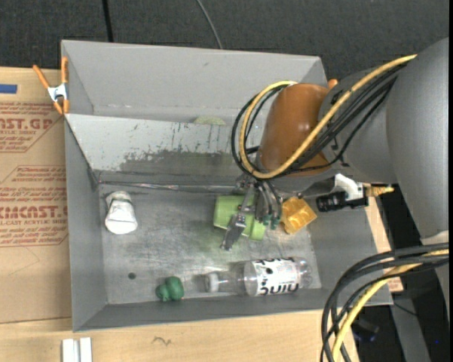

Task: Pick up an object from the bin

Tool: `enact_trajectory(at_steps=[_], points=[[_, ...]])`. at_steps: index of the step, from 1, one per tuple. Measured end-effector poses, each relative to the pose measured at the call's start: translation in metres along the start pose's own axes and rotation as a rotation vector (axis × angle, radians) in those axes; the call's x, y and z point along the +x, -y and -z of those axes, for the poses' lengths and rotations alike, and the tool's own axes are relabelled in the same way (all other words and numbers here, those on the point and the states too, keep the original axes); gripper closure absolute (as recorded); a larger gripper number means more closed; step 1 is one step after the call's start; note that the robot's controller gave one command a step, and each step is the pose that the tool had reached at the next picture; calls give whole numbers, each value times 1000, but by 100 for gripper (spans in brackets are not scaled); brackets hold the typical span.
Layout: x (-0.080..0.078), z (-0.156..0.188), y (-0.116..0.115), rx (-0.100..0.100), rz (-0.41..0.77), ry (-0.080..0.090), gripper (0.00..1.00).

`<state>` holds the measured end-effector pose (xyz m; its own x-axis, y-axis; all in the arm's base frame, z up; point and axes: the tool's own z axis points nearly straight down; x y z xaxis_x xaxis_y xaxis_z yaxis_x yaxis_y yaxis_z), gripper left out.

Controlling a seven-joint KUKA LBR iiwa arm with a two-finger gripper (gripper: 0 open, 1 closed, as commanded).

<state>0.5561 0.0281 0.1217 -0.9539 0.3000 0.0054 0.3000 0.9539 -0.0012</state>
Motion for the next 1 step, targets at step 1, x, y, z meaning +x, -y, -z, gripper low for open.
enact_trajectory(at_steps=[1], points=[[-1,19,-1,-2,0,4,100]])
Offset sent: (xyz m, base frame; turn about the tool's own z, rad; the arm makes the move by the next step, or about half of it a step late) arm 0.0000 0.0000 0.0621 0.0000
